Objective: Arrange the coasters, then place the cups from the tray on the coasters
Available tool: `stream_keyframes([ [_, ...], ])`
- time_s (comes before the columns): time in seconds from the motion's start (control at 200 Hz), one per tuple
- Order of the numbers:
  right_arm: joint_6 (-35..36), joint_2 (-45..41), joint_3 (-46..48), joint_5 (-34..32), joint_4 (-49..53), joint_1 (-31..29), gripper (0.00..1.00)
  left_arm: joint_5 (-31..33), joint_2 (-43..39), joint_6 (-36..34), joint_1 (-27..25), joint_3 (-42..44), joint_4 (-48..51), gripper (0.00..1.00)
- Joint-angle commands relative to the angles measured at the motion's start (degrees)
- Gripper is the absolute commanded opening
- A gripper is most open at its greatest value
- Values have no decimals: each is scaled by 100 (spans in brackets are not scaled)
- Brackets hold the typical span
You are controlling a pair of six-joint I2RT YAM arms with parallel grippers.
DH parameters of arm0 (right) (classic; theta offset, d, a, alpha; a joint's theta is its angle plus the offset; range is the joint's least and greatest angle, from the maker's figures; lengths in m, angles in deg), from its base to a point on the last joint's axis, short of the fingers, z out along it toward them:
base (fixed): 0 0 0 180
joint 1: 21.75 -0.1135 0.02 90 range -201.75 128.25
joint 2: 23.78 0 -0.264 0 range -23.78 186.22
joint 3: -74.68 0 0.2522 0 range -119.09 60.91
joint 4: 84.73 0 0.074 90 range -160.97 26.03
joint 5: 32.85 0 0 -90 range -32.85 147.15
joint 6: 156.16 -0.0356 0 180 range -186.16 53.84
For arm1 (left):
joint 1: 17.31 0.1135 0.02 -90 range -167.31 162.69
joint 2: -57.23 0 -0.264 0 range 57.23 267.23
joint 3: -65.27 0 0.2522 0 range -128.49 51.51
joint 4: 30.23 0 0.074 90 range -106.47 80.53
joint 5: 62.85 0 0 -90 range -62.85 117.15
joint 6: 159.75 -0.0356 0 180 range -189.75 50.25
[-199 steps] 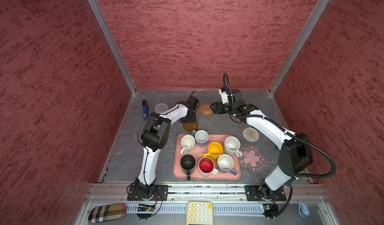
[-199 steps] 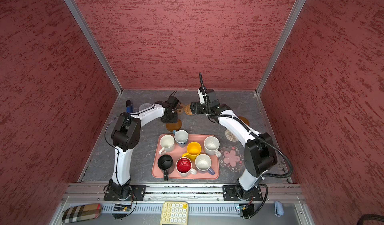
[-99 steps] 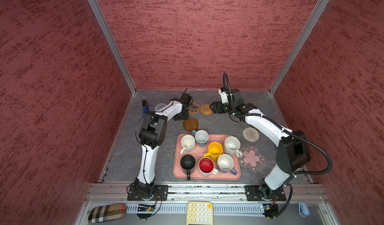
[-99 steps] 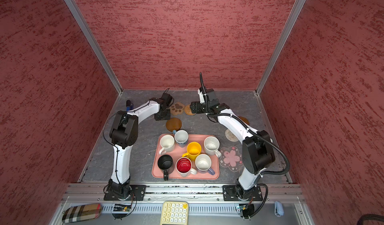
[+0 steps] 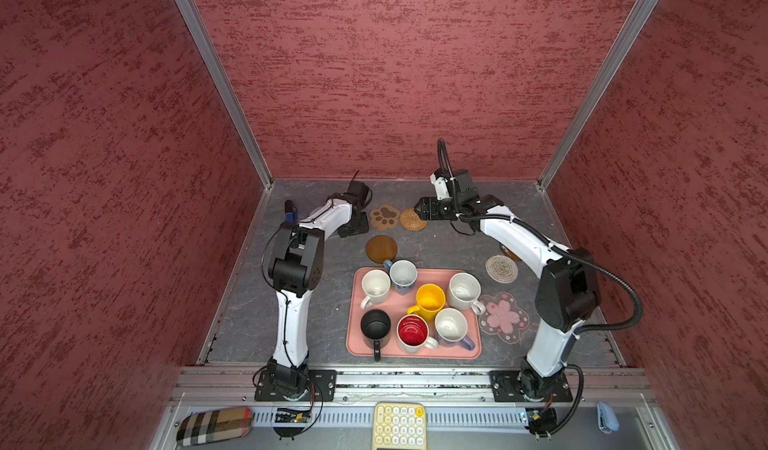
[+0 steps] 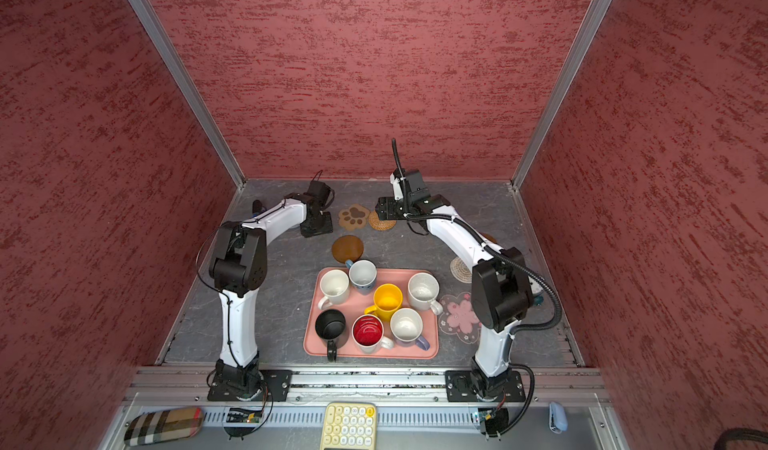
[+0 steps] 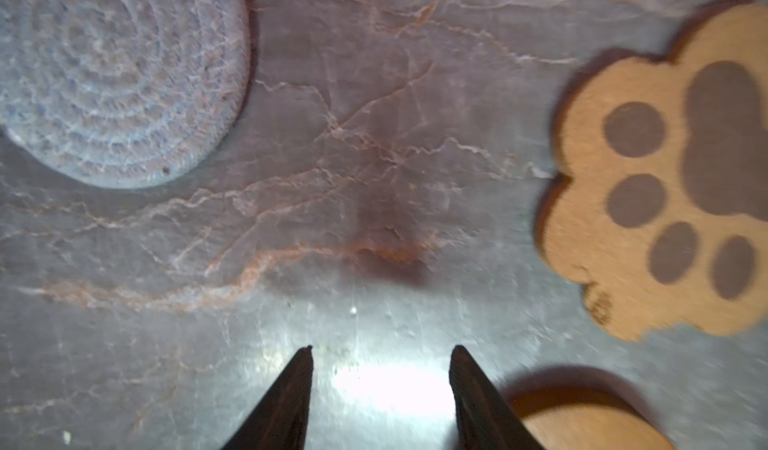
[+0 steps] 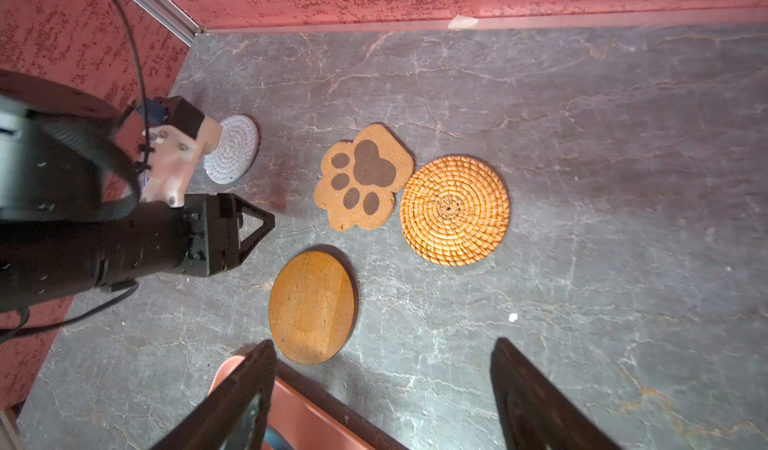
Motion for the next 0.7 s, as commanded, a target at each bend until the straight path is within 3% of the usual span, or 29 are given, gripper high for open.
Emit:
stream_keyframes([
  [0.0,40,360,-418,92,751,-106,79,-413,-675,211,62,354,-589,64],
  [0.125,-94,507,-482,253,699,-179,78,-600,-963,199,37,638,-734,72],
  [0.556,4,988,-772,565,488,-219,78,-822,-939,19,-310,1048,-407,71],
  [0.696,73,987,-759,537,527,-218,79,-532,-700,-181,-612,772,-258,71],
])
